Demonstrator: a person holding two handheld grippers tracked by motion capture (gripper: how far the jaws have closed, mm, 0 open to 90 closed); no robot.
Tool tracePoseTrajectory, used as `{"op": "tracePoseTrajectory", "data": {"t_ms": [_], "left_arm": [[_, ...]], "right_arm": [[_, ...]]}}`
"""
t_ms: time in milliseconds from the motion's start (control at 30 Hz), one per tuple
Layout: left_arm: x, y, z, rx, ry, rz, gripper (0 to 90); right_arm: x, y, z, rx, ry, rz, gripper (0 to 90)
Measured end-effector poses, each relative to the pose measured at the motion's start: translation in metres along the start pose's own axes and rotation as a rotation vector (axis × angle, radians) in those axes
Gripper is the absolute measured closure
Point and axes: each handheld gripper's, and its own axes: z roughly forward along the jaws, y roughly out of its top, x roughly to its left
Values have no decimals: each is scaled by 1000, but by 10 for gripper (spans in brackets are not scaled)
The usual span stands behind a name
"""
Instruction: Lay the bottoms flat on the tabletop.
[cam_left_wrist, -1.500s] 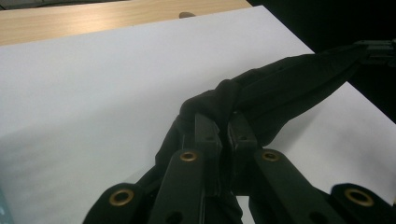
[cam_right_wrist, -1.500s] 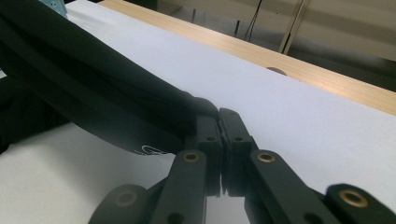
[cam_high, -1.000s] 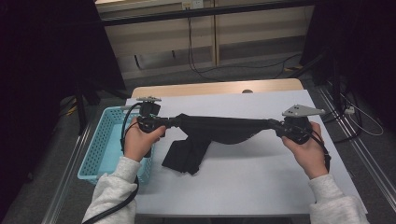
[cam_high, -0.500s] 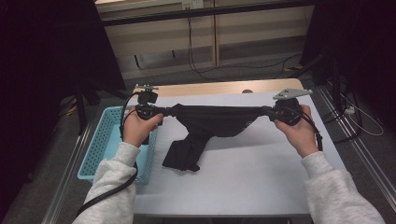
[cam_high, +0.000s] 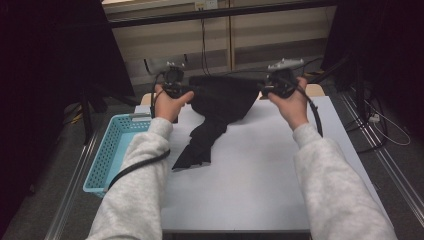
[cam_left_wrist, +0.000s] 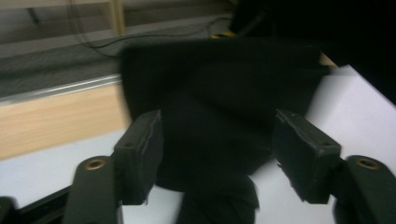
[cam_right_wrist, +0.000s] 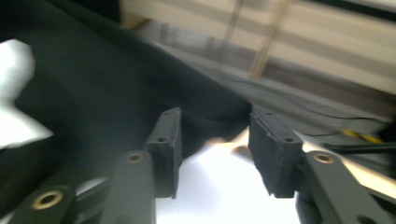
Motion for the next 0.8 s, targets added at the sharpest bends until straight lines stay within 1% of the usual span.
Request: {"op": "tracePoseTrajectory", "data": {"t_ms": [33,67,100,167,200,233,300,367,400,433,467,500,600,633,667,733,800], "left_arm": [[-3,-9,0,2,-6,18,251],[-5,-18,0,-1,-3,24,245],[-7,-26,-1,10,-4,23,229],[-14,-42,-5,24,-19,24,179],[-18,-50,-7,34,-26,34,180],[-21,-57,-10,43,-27,39,180],[-26,-70,-15,34,-36,45,170],[-32,-86,-19,39,-28,50,162],[-33,-91,-20,44,-32,53,155],[-35,-98,-21,46,-19,62,157],[-36,-104,-21,49,-14,77,156],[-36,-109,-23,57,-15,90,156],[-38,-123,-25,55,-4,95,147],[-39,-127,-26,49,5,109,146],[-39,-130,-28,57,3,130,144],[-38,-135,-31,52,5,131,144],[-38,-140,-32,43,3,132,143]], "right_arm": [[6,-12,-3,6,2,-13,427],[10,-24,-7,8,-16,-21,378],[13,-36,-12,4,-19,-11,335],[17,-61,-22,8,13,25,317],[20,-71,-27,15,23,30,302],[23,-81,-33,25,29,28,282],[29,-98,-46,31,36,20,273],[36,-112,-57,35,44,-1,261],[39,-119,-61,37,49,-7,257],[41,-124,-64,37,56,-4,256],[44,-131,-69,35,78,10,255],[46,-137,-73,30,82,18,251],[54,-150,-81,15,85,23,244],[56,-152,-81,22,92,16,235],[58,-153,-81,31,95,7,222],[61,-155,-81,23,119,13,221],[64,-158,-79,34,129,5,221]]}}
